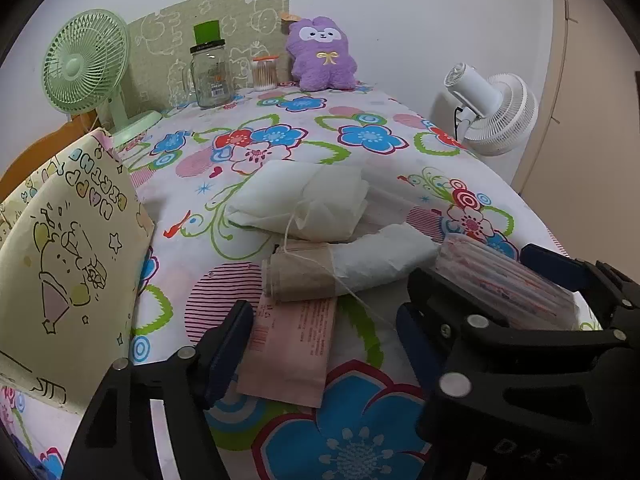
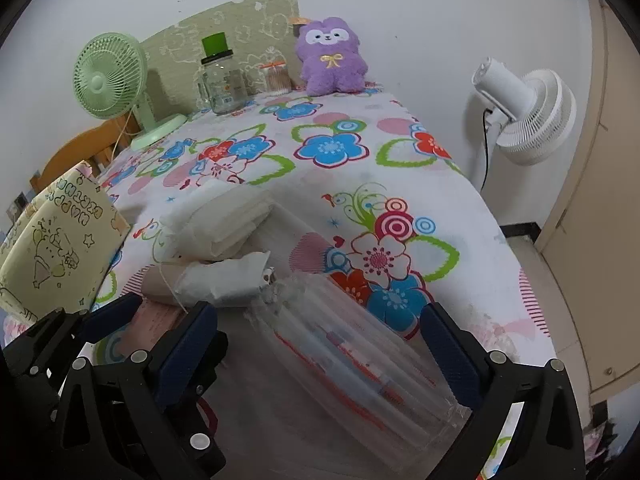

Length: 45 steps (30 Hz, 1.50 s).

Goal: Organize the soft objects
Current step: 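Grasp the pink paper packet with the left tool while the right tool grasps the clear straw pack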

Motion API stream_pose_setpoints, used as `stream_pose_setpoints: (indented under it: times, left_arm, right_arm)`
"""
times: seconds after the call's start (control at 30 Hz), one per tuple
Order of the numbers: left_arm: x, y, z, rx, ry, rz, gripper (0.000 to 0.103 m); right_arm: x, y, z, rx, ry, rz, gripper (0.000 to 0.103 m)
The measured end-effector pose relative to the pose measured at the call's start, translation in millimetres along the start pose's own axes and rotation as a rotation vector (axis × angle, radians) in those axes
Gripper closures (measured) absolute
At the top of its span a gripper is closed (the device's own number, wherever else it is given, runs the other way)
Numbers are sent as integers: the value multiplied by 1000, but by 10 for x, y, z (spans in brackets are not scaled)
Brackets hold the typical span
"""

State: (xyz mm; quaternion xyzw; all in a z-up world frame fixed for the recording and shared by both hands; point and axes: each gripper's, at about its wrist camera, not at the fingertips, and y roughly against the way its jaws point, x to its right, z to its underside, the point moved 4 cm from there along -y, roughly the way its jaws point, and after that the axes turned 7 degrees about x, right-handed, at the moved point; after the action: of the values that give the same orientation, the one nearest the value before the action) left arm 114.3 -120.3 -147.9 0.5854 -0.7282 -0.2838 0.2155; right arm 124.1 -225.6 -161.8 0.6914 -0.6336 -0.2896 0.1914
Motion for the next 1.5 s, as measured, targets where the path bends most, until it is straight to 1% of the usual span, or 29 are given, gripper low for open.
stream_pose_setpoints:
  times: [0.1,0.17,0.2,0.23,0.33,0.47,0.6,0.77,0.97,1.0,1.03,1.07,1.1,1.2,1.5]
  left_arm:
    - [30,11,-1,-4,-9,18,39]
    - [44,14,-3,-9,-11,35,44]
    - [51,17,0,-11,-12,45,49]
    - [58,21,1,-12,-13,57,52]
    - [70,37,9,-13,-21,68,57]
    - [72,56,18,-15,-23,77,60]
    - [56,77,31,-25,-15,91,62]
    - [39,108,58,-33,-3,105,62]
    - [1,141,84,-40,9,98,62]
    - [-6,142,86,-41,8,86,63]
    - [-11,149,91,-40,5,76,63]
    - [-13,154,96,-41,6,74,63]
    - [-19,159,101,-42,10,75,63]
    - [-35,184,113,-44,13,79,63]
    - [-115,325,111,-23,30,77,64]
  right_arm:
    - [-2,1,1,-5,-2,1,3]
    - [-34,7,-2,-14,2,-15,9]
    - [-52,13,-1,-17,4,-22,11]
    - [-72,20,-1,-19,5,-30,16]
    - [-141,39,6,-30,5,-61,27]
    - [-226,74,19,-36,18,-86,38]
    - [-277,94,37,-48,13,-106,43]
    - [-338,120,69,-71,-4,-140,51]
    - [-388,162,96,-80,-20,-149,54]
    - [-399,175,98,-79,-20,-148,57]
    - [-408,185,98,-76,-12,-136,65]
    - [-425,191,102,-71,10,-107,65]
    - [-430,187,105,-69,18,-98,66]
    - [-430,184,121,-82,6,-98,68]
    - [-543,296,100,-59,28,-89,70]
